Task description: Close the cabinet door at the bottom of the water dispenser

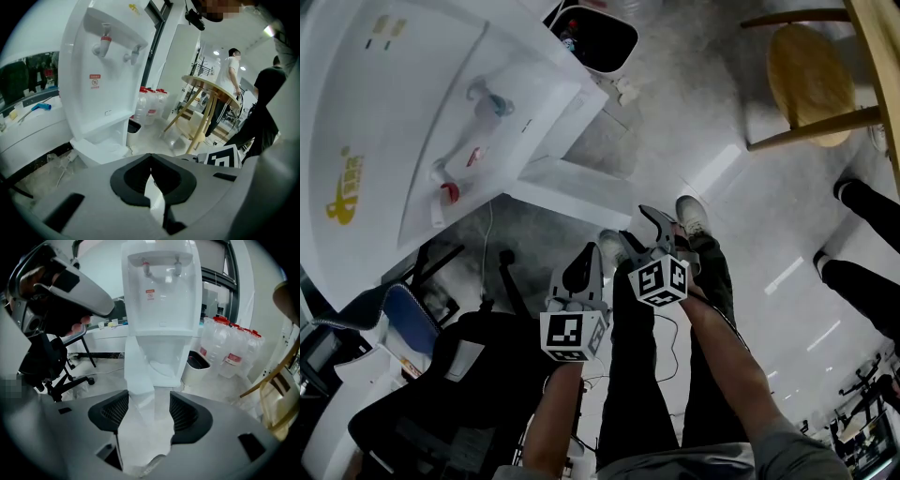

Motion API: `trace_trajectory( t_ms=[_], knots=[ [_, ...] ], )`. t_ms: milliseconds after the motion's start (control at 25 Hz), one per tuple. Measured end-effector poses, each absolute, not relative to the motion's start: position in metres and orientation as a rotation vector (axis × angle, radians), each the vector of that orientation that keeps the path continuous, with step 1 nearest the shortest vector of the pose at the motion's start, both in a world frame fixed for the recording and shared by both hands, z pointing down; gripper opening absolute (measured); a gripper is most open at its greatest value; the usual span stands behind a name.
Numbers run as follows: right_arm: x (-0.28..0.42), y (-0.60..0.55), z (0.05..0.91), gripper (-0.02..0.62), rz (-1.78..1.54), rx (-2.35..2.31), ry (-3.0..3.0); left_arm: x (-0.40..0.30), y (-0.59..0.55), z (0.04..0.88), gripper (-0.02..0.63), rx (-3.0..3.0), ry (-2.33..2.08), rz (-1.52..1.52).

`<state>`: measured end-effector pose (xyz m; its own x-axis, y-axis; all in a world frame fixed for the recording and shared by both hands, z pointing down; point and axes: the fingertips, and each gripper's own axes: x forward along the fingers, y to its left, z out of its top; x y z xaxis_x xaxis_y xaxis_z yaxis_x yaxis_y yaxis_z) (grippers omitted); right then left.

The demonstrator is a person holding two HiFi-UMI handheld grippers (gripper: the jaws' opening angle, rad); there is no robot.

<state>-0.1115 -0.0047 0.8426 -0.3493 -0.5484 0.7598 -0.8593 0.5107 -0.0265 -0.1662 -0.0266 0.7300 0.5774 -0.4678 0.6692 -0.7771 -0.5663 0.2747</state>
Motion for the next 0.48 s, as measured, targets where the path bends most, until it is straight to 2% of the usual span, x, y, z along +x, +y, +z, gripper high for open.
trace_trajectory(
  t_ms=[480],
  knots=[
    [-0.071,-0.049,0.843,0.258,0.604,1.28,-1.984,-0.16,-0.041,0.729,0.008,2.245,-0.991,0.736]
  ],
)
